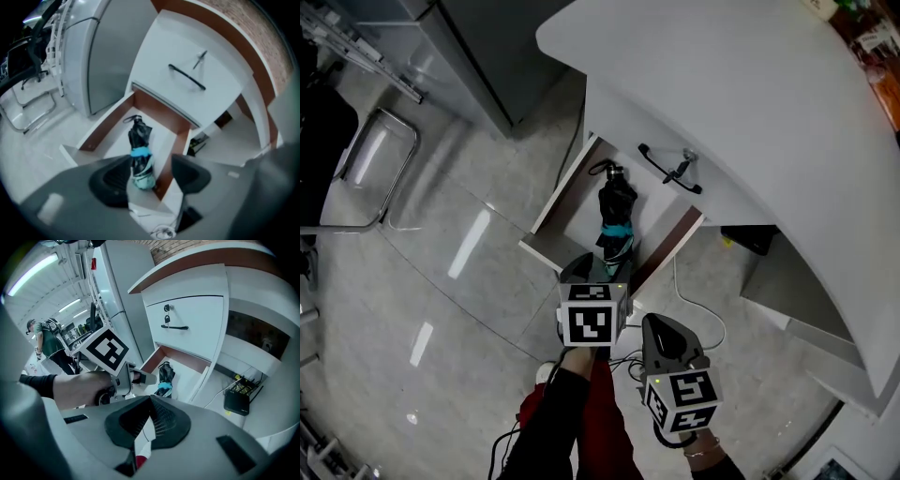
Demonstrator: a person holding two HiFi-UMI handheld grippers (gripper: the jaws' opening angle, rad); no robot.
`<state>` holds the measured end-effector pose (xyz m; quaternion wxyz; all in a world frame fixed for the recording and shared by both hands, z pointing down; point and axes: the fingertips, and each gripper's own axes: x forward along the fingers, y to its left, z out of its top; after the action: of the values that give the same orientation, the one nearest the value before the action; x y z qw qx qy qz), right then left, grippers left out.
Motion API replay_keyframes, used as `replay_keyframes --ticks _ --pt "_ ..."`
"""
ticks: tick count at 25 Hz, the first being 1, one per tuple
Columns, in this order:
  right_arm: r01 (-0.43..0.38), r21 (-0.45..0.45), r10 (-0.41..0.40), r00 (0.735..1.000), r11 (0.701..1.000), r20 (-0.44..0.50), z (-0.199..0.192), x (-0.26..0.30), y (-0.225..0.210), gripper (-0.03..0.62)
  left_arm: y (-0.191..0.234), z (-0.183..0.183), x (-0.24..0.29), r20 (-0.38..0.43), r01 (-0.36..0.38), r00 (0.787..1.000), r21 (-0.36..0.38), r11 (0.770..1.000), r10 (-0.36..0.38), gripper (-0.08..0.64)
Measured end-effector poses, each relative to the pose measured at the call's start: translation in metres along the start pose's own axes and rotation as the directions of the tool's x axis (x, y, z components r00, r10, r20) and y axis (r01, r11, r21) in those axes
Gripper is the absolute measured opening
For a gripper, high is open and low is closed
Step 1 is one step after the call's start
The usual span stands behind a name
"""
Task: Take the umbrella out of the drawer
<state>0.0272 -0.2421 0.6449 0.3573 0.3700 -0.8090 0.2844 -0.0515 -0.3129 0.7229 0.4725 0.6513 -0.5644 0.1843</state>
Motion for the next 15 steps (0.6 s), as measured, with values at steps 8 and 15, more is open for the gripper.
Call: replay_keyframes --ticks 8,15 --pt "0.019 -0.036 -0.021 0.999 0.999 -0.043 -0.007 0.027 -0.02 -0.002 0.001 0.006 0.039 -0.003 0.001 1.0 -0.068 0.998 -0.001 0.282" --pt "0.019 -0.039 -0.022 0.997 0.999 -0.077 -0.01 0.042 -0.032 -0.002 0.002 0.01 0.073 -0.024 -0.041 0.999 -0.072 0.997 0.039 0.299"
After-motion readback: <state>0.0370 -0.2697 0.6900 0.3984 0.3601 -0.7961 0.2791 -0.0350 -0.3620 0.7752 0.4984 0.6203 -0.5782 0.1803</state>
